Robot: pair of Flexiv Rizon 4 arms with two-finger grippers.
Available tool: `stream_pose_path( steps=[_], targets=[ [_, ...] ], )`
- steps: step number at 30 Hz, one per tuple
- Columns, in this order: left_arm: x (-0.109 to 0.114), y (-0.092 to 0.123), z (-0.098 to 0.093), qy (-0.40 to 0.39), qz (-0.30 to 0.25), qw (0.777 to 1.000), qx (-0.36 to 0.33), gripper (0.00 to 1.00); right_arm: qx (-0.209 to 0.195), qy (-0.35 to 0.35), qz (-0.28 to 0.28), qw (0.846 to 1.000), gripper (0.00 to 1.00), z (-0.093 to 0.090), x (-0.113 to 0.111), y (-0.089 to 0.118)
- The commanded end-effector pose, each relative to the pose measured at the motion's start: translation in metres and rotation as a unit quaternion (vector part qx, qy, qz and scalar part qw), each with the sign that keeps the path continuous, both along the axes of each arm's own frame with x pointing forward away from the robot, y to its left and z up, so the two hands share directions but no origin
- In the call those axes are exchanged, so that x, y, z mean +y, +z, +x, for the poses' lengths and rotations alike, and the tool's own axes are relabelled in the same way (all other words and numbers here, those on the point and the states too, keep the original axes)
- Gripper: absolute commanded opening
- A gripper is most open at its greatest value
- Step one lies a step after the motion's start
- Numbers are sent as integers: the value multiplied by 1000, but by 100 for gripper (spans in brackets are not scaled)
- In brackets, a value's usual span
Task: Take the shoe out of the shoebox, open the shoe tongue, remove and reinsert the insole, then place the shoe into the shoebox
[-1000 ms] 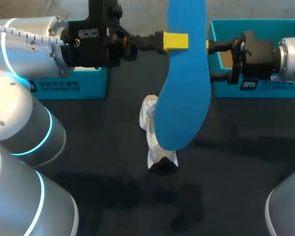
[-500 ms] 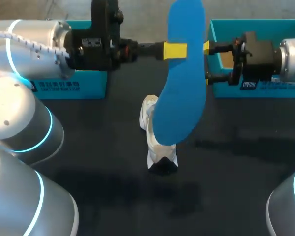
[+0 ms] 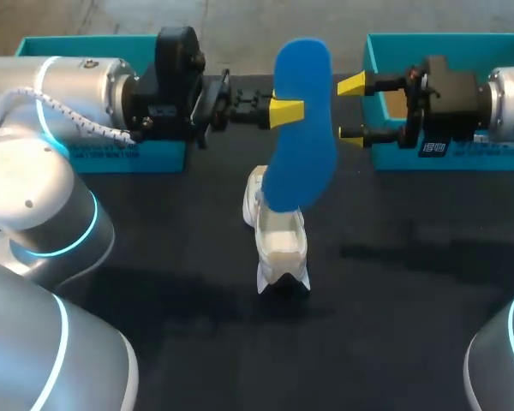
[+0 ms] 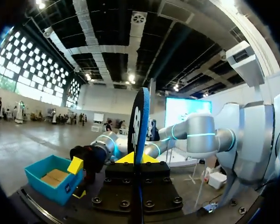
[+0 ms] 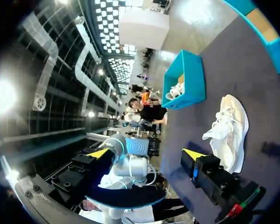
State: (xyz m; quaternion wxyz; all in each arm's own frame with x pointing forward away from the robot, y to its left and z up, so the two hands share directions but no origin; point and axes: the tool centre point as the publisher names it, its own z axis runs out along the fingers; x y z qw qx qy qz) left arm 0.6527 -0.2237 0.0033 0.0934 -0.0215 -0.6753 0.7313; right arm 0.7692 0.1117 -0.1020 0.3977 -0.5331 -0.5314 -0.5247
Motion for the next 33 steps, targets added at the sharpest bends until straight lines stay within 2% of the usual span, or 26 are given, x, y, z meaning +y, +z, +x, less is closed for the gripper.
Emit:
stream_pose_path(
  steps=[1, 20, 21, 23, 25, 26, 28, 29, 31, 32, 33],
  targets=[
    [-10, 8, 13, 4, -31, 965, -259, 0, 0, -1, 0, 1000, 100, 0, 2, 0],
    [-8, 5, 14, 2, -36, 961, -274, 0, 0, -1, 0, 1000, 100, 0, 2, 0],
    [-5, -4, 19, -1, -28, 944, -330, 0, 0, -1, 0, 1000, 100, 0, 2, 0],
    [-3, -12, 23, 1, -25, 936, -352, 0, 0, -1, 0, 1000, 100, 0, 2, 0],
    [3, -25, 29, -10, -12, 909, -416, 0, 0, -1, 0, 1000, 100, 0, 2, 0],
    [4, -27, 29, -13, -12, 906, -423, 0, 0, -1, 0, 1000, 100, 0, 2, 0],
    [9, -37, 33, -16, -9, 878, -478, 0, 0, -1, 0, 1000, 100, 0, 2, 0],
    [10, -38, 33, -14, -8, 878, -479, 0, 0, -1, 0, 1000, 100, 0, 2, 0],
    [13, -45, 36, -21, -10, 848, -529, 0, 0, -1, 0, 1000, 100, 0, 2, 0],
    [14, -47, 36, -23, -9, 845, -534, 0, 0, -1, 0, 1000, 100, 0, 2, 0],
    [16, -53, 39, -34, -6, 818, -575, 0, 0, -1, 0, 1000, 100, 0, 2, 0]
  ],
)
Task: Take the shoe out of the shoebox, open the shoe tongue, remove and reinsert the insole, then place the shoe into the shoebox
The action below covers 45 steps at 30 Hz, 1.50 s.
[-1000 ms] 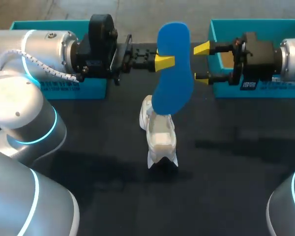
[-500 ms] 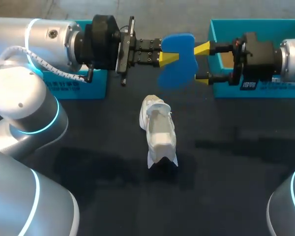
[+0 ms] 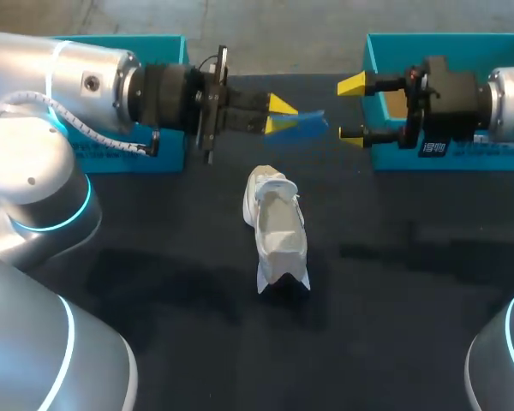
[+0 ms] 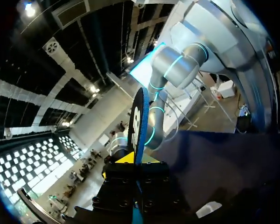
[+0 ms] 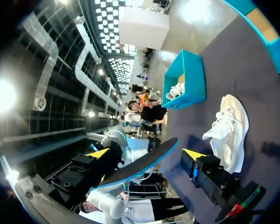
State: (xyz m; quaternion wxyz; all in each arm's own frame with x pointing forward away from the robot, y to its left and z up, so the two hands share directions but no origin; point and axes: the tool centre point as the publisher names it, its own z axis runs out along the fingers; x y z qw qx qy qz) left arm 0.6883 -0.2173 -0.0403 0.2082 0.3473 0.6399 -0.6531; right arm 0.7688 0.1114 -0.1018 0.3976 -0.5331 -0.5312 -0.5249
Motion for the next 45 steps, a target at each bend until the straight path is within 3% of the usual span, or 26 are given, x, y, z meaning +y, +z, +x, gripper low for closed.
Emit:
stream_pose_path(
  steps=[1, 2, 8, 12, 24, 30, 38, 45],
  targets=[
    [11, -15, 5, -30, 20, 982, -187, 0, 0, -1, 0, 1000, 100, 1, 2, -1],
    [11, -16, 6, -21, 16, 984, -178, 0, 0, -1, 0, 1000, 100, 1, 2, -1],
    [10, -29, 22, -43, 15, 946, -322, 0, 0, -1, 0, 1000, 100, 1, 2, -1],
    [8, -33, 35, -27, 18, 935, -353, 0, 0, -1, 0, 1000, 100, 1, 2, -1],
    [-3, -33, 54, -1, 16, 928, -371, 0, 14, 4, -4, 1000, 100, 10, 9, 4],
    [-7, -38, 59, 3, 19, 928, -372, 0, 17, -16, 5, 1000, 100, 18, 9, 16],
    [-12, -33, 73, -3, 22, 905, -424, 0, 31, -9, 10, 999, 100, 29, 16, 27],
    [-14, -30, 78, -9, 20, 893, -449, 0, 45, 1, 8, 999, 100, 34, 26, 24]
  ],
)
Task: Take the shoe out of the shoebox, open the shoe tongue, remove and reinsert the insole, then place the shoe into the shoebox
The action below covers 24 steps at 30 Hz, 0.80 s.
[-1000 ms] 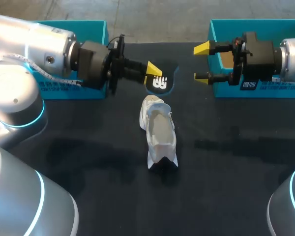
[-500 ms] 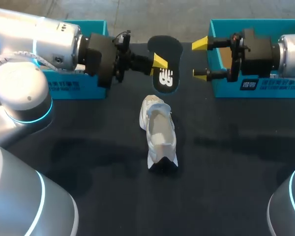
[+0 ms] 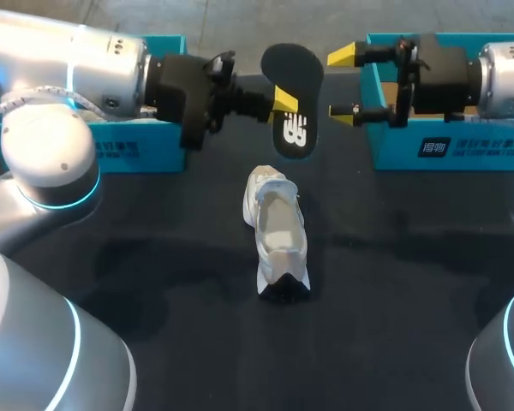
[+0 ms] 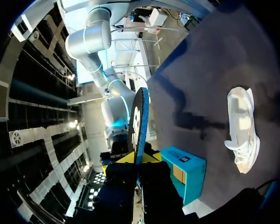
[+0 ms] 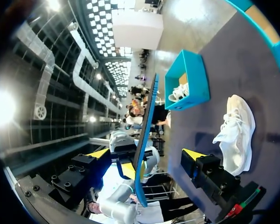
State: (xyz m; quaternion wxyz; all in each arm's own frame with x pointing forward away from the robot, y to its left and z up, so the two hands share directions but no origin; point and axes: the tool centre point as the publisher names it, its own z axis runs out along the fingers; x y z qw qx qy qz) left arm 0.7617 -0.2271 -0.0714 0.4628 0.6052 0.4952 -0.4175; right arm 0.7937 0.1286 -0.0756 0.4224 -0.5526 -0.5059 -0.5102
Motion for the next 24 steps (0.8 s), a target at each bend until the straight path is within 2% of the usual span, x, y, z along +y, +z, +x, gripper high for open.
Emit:
stream_pose_path(
  steps=[1, 9, 11, 13, 16, 17, 19, 20, 22, 24],
  targets=[
    [-5, 1, 4, -13, 5, 1000, -12, 0, 5, 7, -1, 1000, 100, 9, 10, -3],
    [-7, -4, -7, -23, 7, 1000, -13, 0, 8, 8, 4, 1000, 100, 8, 18, -6],
    [-8, -5, -9, -25, 6, 1000, -12, 0, 9, 8, 5, 1000, 94, 8, 18, -6],
    [-8, -5, -9, -25, 6, 1000, -12, 0, 9, 8, 5, 1000, 93, 8, 19, -6],
    [-9, -5, -12, -27, 4, 999, -16, 0, 12, 10, 5, 1000, 53, 9, 21, -7],
    [-9, -5, -13, -27, 4, 999, -16, 0, 12, 10, 5, 1000, 48, 9, 21, -7],
    [-9, -5, -13, -27, 4, 999, -15, 0, 12, 11, 5, 1000, 46, 9, 22, -7],
    [-9, -6, -15, -27, 2, 1000, -14, 0, 13, 11, 5, 1000, 34, 10, 22, -8],
    [-9, -7, -16, -28, 2, 1000, -13, 0, 14, 12, 6, 1000, 22, 10, 22, -9],
    [-9, -8, -16, -28, 2, 1000, -13, 0, 13, 12, 7, 1000, 3, 10, 23, -9]
  ],
)
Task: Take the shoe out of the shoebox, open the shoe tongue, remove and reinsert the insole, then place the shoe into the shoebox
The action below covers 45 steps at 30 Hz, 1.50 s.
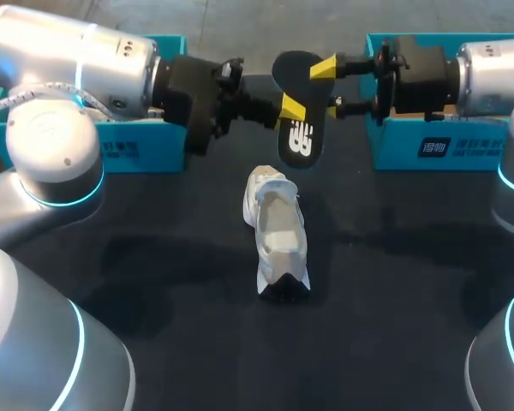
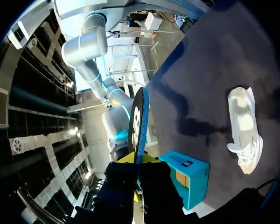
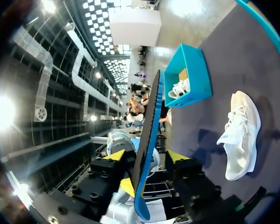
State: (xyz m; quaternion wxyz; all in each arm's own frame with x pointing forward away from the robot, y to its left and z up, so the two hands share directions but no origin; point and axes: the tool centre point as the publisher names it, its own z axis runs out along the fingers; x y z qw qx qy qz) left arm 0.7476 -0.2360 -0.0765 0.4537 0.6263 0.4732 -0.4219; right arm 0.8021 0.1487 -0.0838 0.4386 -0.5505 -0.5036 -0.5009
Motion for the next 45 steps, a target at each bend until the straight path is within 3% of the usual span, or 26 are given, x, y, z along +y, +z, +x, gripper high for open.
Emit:
stream_pose_path(
  steps=[1, 14, 15, 16, 17, 25, 34, 45],
  targets=[
    [-1, -3, -2, 2, -2, 1000, -1, 0, 0, 0, 1, 1000, 0, 1, 3, -1],
    [-7, -9, 0, -1, 1, 1000, -4, 0, -3, -3, 7, 1000, 0, 0, 1, -3],
    [-7, -9, 0, 0, 4, 1000, -3, 15, -3, -2, 8, 1000, 0, 0, 1, -2],
    [-7, -9, 0, 2, 4, 1000, -6, 72, -4, -2, 9, 1000, 0, 0, 0, -2],
    [-7, -8, 0, 2, 3, 1000, -5, 100, -4, -2, 9, 1000, 0, 0, -1, -3],
    [10, 2, 10, 11, 50, 999, -2, 100, -1, -3, 10, 1000, 0, 2, -7, -11],
    [36, 11, 19, 0, 160, 987, 18, 100, 10, -1, 3, 1000, 0, 1, -9, -24],
    [44, 38, 32, 13, 327, 944, 43, 100, 15, 2, -22, 1000, 0, 1, -3, -40]
  ],
)
